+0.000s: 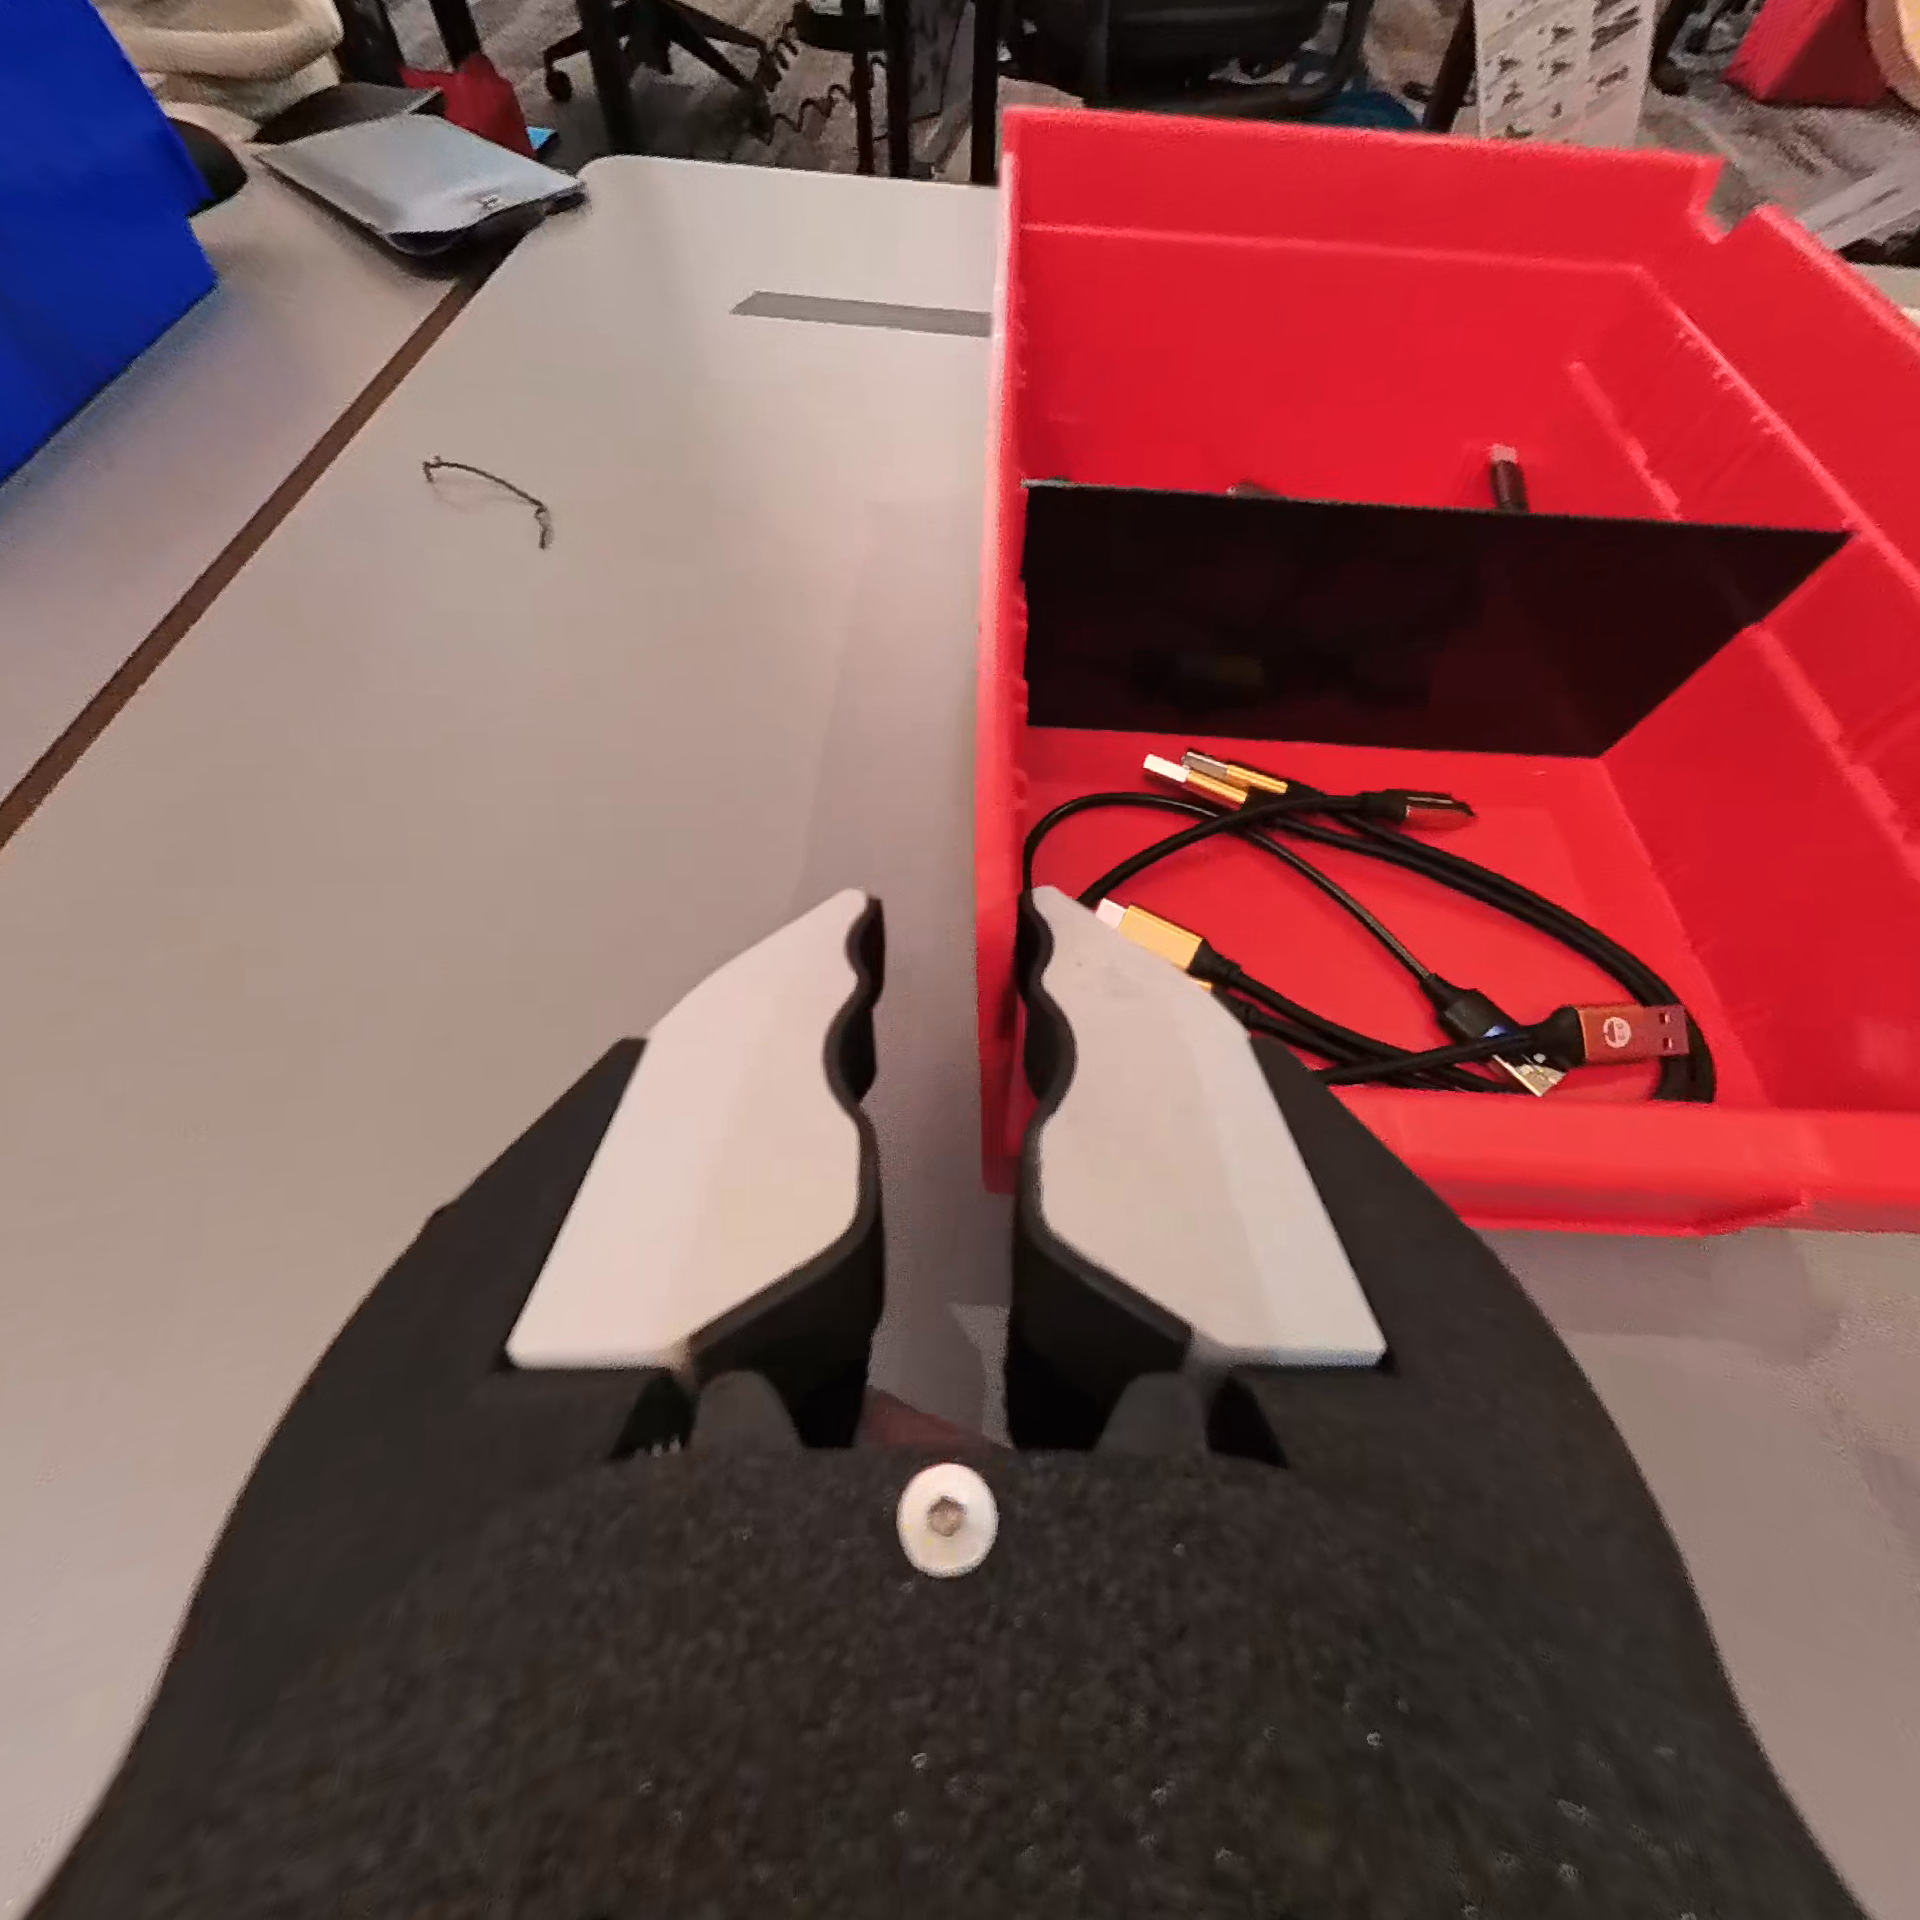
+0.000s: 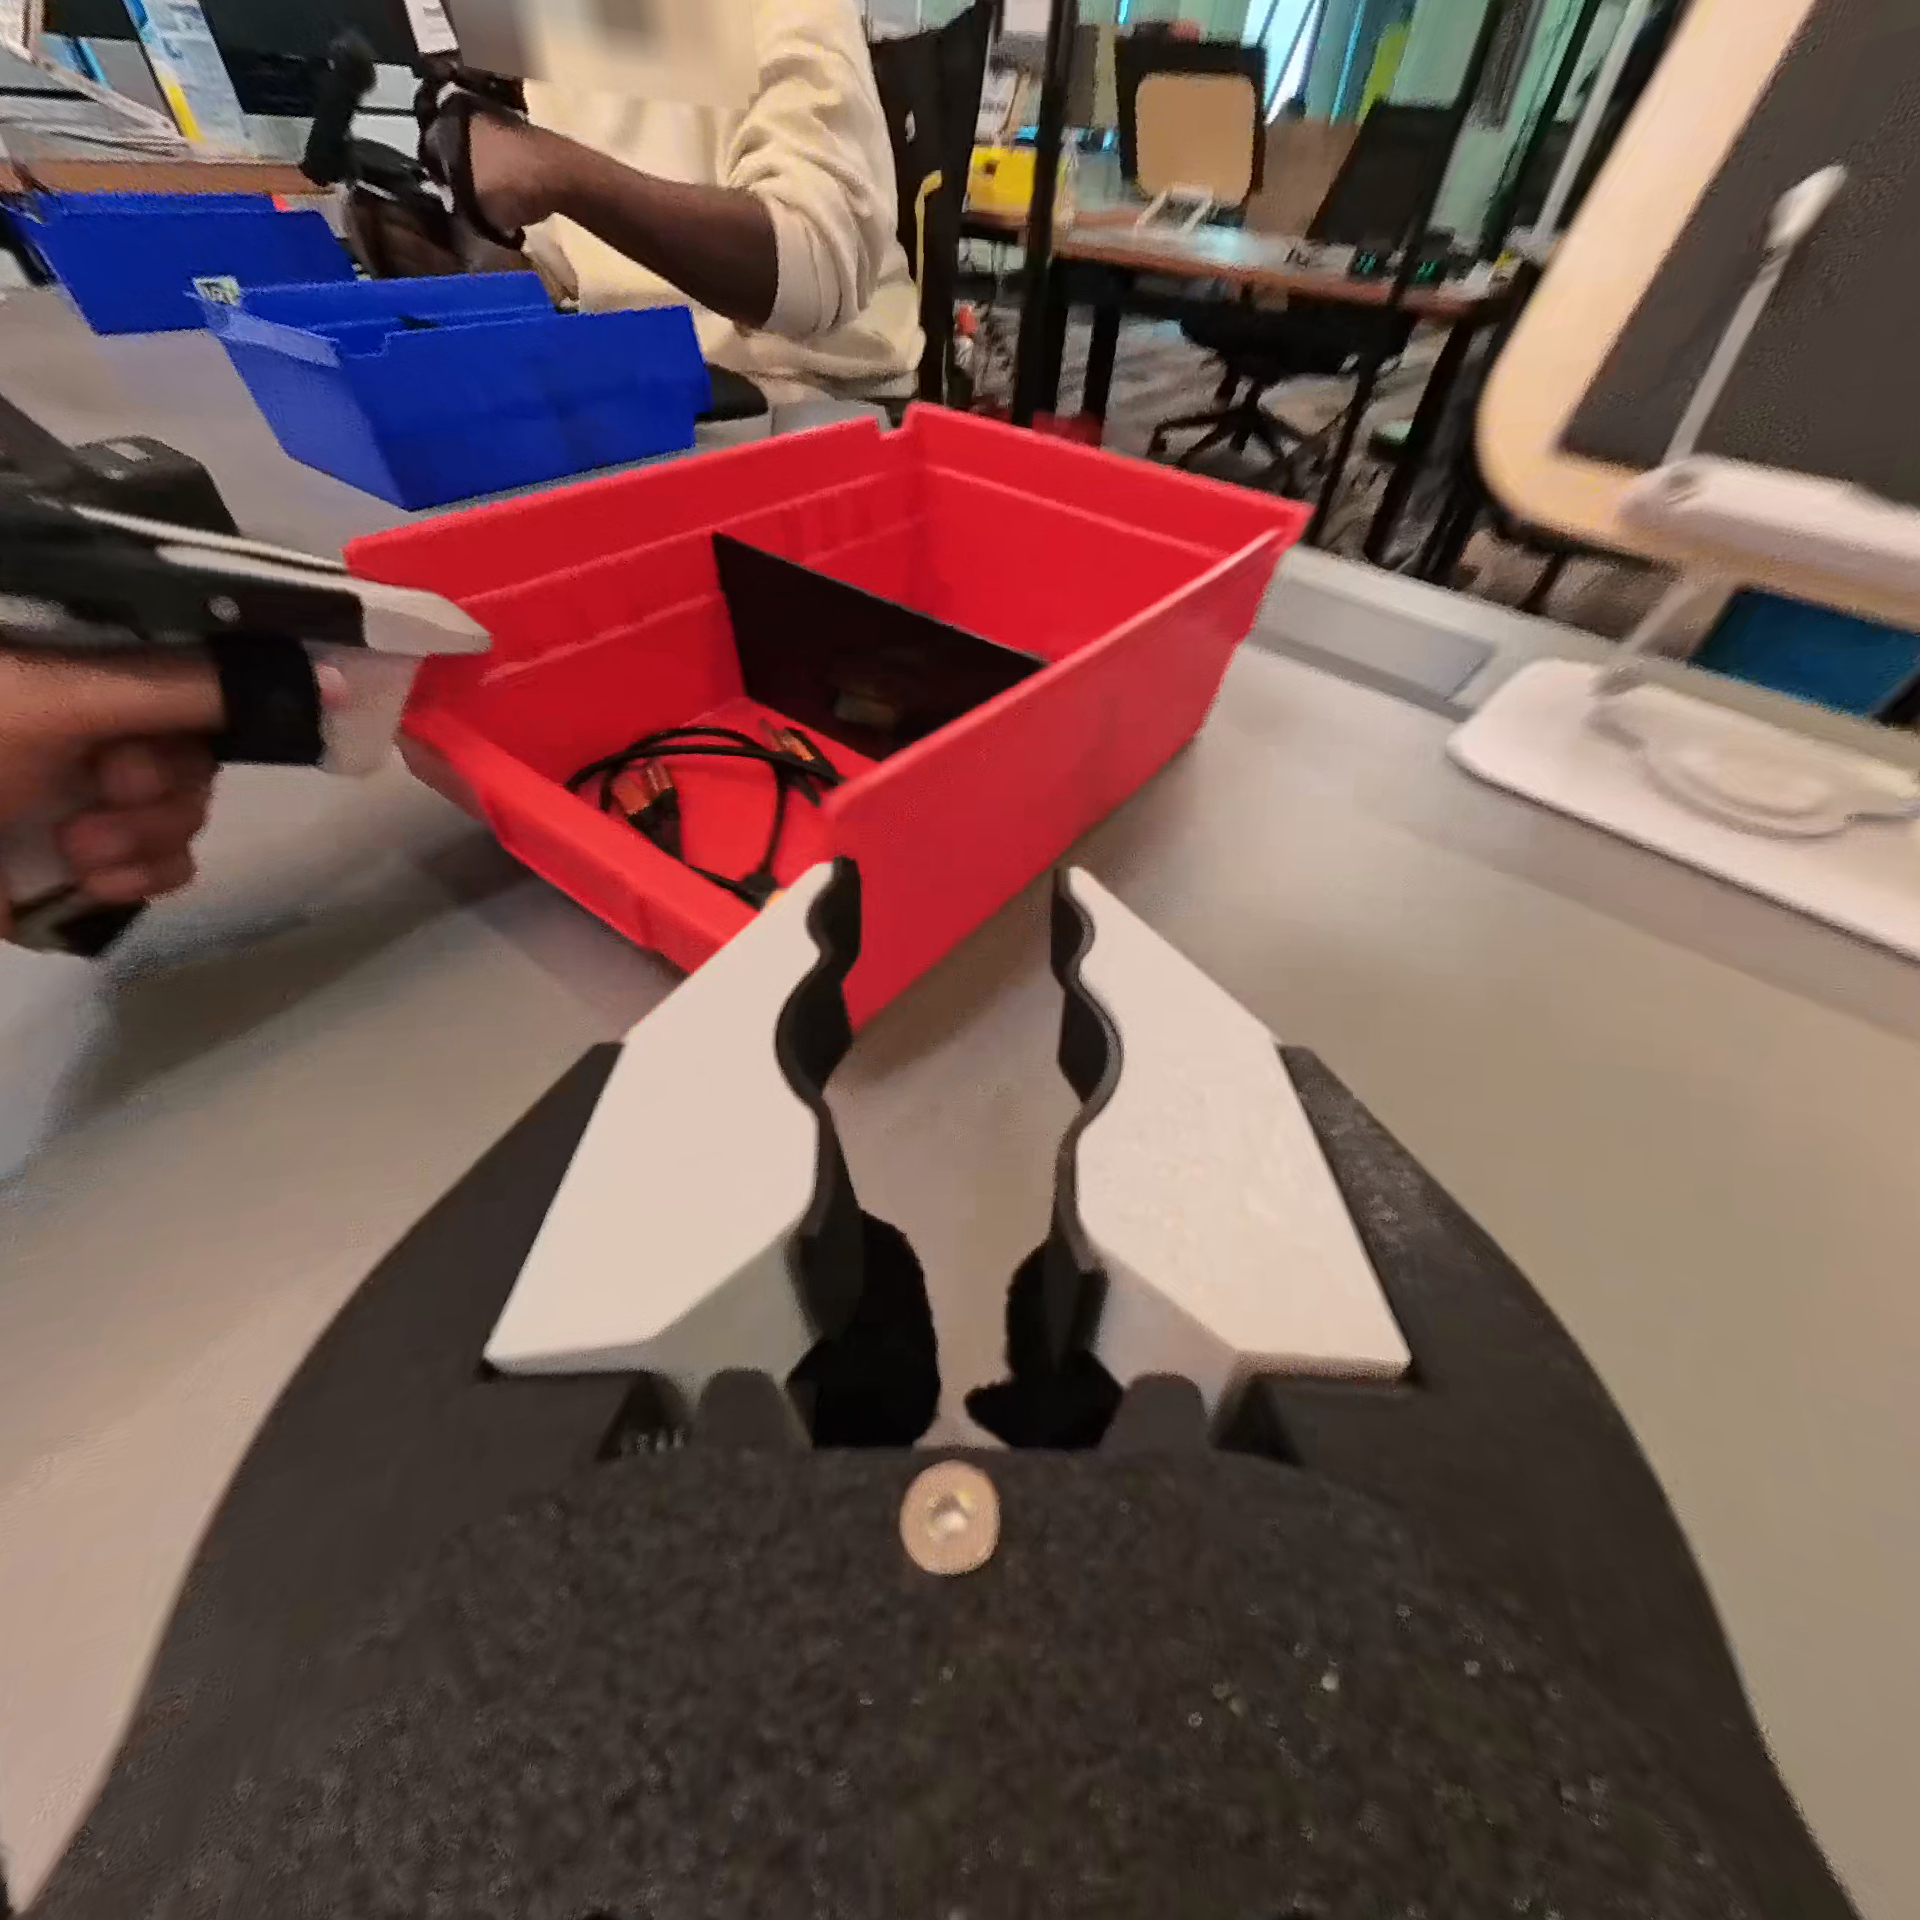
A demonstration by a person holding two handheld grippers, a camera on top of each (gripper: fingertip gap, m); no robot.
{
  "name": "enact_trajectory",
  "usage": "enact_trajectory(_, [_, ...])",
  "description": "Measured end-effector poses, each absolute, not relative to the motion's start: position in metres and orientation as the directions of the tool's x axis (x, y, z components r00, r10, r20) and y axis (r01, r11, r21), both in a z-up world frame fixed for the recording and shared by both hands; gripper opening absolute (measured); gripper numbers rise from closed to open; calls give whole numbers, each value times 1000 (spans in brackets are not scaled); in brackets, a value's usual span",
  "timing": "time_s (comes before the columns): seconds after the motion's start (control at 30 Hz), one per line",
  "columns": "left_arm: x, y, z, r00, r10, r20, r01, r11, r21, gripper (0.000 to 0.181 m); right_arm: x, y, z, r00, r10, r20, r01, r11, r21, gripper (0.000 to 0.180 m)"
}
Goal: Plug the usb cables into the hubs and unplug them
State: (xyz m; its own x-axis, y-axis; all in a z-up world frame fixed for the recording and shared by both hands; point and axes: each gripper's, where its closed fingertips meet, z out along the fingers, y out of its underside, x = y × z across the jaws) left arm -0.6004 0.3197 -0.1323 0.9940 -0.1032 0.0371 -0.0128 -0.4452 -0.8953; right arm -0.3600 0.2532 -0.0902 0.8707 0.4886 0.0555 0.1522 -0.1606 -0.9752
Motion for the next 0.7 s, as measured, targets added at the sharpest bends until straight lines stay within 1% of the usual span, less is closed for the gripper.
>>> enact_trajectory(0.13, [-602, 313, -110, 996, -51, 78, 55, -353, -934, 24, -294, 233, -80, 890, 410, 197, 244, -64, -968, 37])
enact_trajectory(0.23, [-600, 302, -93, 997, -13, 80, 72, -287, -955, 24, -225, 221, -80, 929, 278, 244, 279, -92, -956, 28])
enact_trajectory(0.27, [-598, 298, -87, 998, -2, 64, 61, -264, -963, 24, -200, 216, -80, 942, 242, 234, 265, -105, -958, 24])
enact_trajectory(0.33, [-589, 291, -79, 1000, -4, 25, 24, -231, -973, 24, -149, 205, -81, 964, 166, 206, 230, -141, -963, 24])
enact_trajectory(0.37, [-584, 288, -76, 1000, -9, 5, 3, -222, -975, 23, -123, 199, -83, 972, 135, 193, 214, -163, -963, 24])
enact_trajectory(0.43, [-568, 281, -77, 999, -42, -25, -33, -224, -974, 23, -76, 184, -83, 984, 99, 148, 164, -188, -968, 31])
enact_trajectory(0.53, [-542, 265, -88, 995, -91, -26, -49, -258, -965, 23, -6, 159, -83, 996, 5, 85, 85, -189, -978, 31])
enact_trajectory(0.6, [-521, 254, -94, 990, -144, 6, -34, -278, -960, 23, 35, 145, -87, 994, -74, 79, 64, -193, -979, 18])
enact_trajectory(0.67, [-502, 244, -94, 981, -191, 45, -12, -284, -959, 23, 66, 137, -84, 993, -116, 18, -3, -179, -984, 7])
enact_trajectory(0.7, [-493, 241, -93, 976, -213, 52, -9, -276, -961, 23, 78, 135, -81, 991, -133, 1, -22, -165, -986, 5])
